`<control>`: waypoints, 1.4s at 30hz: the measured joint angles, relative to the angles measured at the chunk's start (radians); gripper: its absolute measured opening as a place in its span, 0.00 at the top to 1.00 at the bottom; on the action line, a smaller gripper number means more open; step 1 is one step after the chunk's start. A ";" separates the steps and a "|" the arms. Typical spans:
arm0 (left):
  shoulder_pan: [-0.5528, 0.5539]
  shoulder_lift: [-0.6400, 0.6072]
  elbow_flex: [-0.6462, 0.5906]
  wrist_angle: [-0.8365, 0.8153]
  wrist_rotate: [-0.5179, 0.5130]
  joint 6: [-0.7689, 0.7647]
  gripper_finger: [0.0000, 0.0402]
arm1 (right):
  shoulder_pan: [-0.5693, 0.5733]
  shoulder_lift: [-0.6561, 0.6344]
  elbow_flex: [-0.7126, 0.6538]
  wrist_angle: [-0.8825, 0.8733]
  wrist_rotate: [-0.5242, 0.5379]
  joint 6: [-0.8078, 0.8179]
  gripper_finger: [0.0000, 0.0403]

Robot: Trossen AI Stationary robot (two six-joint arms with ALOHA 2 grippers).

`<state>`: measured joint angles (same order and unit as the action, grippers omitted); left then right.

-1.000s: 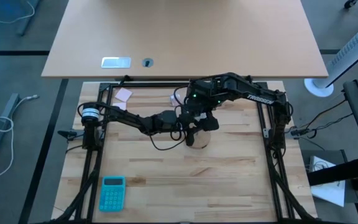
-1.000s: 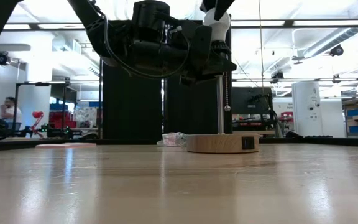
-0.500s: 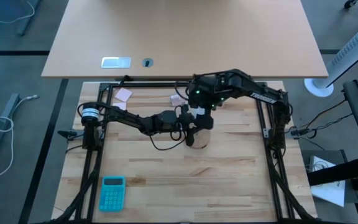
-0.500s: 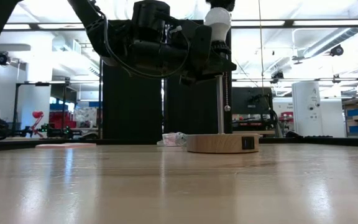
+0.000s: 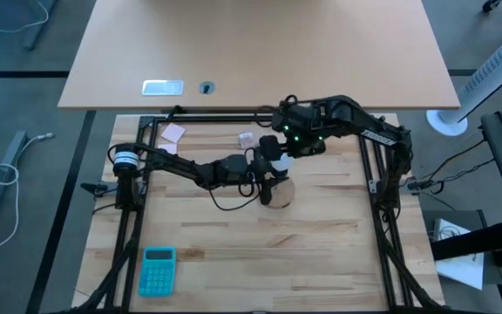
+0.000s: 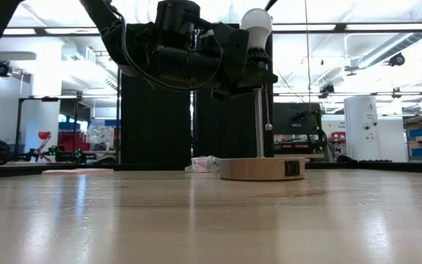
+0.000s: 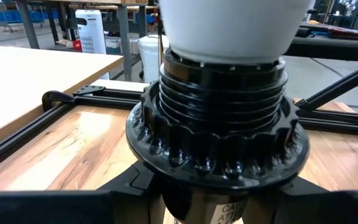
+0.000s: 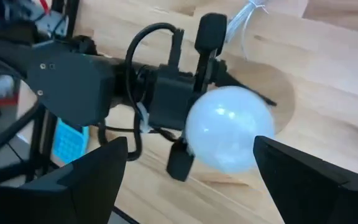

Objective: Screw lightbulb
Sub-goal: Remove the light bulb from the lamp

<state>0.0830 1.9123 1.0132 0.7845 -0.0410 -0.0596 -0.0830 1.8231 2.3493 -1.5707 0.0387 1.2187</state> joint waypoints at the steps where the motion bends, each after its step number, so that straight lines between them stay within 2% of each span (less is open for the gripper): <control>1: 0.000 -0.002 0.000 -0.001 0.000 0.004 0.66 | 0.000 -0.003 0.000 0.000 0.022 0.016 0.15; 5: -0.001 -0.008 -0.001 -0.008 0.000 0.022 0.66 | -0.011 -0.004 -0.013 0.000 0.078 0.057 0.15; 13: -0.001 -0.012 0.000 -0.027 0.000 0.025 0.66 | -0.010 0.001 -0.136 -0.001 0.039 0.087 0.15; 26: -0.001 -0.008 0.001 -0.027 -0.001 0.027 0.66 | -0.016 0.005 -0.153 0.000 0.007 0.021 0.15; 37: -0.001 -0.011 0.012 -0.053 -0.001 0.029 0.66 | -0.016 0.005 -0.151 -0.001 -0.021 -0.063 0.34; 42: -0.001 -0.026 0.061 -0.150 -0.001 0.021 0.66 | -0.018 -0.011 -0.131 -0.014 -0.031 -0.102 0.31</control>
<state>0.0822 1.8864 1.0740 0.6345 -0.0418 -0.0384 -0.1013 1.8123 2.2184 -1.5844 0.0078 1.1167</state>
